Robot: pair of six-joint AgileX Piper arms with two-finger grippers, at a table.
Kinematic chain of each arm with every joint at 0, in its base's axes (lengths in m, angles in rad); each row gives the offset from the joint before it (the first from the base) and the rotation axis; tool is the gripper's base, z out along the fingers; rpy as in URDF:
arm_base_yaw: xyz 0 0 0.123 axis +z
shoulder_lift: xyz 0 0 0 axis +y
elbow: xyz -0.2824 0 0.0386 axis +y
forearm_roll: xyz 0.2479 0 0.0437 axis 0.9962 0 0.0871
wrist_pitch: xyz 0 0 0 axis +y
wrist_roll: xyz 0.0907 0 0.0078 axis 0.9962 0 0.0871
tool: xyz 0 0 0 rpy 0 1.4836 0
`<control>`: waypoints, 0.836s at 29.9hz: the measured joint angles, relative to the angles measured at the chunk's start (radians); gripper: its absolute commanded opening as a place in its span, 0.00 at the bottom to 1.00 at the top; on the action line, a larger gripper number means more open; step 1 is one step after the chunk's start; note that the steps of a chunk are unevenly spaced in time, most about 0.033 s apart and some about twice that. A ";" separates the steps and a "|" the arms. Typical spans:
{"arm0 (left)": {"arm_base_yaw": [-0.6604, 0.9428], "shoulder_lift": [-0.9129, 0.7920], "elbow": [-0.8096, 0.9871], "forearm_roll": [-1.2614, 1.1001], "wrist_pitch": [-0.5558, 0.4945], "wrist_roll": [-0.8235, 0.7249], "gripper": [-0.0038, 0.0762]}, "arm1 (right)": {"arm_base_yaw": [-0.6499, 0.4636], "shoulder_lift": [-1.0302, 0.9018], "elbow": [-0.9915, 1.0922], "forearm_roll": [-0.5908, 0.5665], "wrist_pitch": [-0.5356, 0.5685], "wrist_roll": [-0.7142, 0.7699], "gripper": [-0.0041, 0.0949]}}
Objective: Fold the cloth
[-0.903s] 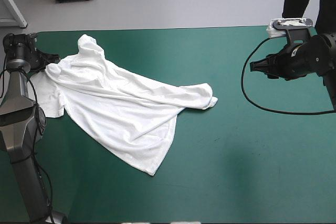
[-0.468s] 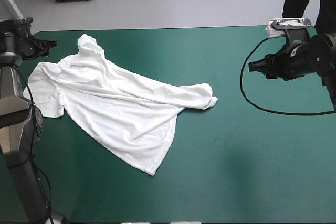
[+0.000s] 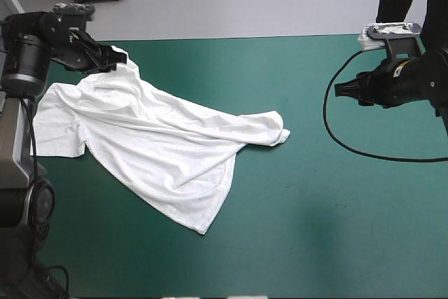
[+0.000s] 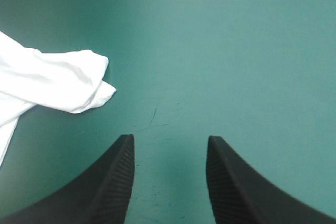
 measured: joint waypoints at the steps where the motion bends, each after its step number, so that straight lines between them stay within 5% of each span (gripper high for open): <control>1: -0.034 -0.043 0.061 0.024 0.000 0.002 0.53 | 0.000 -0.005 0.000 0.000 0.000 0.000 0.46; 15: -0.350 -0.482 0.507 0.059 0.000 -0.044 0.53 | 0.000 -0.019 0.000 0.042 0.000 -0.001 0.46; 25: -0.568 -0.514 0.764 0.102 -0.004 -0.111 0.53 | 0.000 0.037 0.000 0.085 0.000 -0.001 0.46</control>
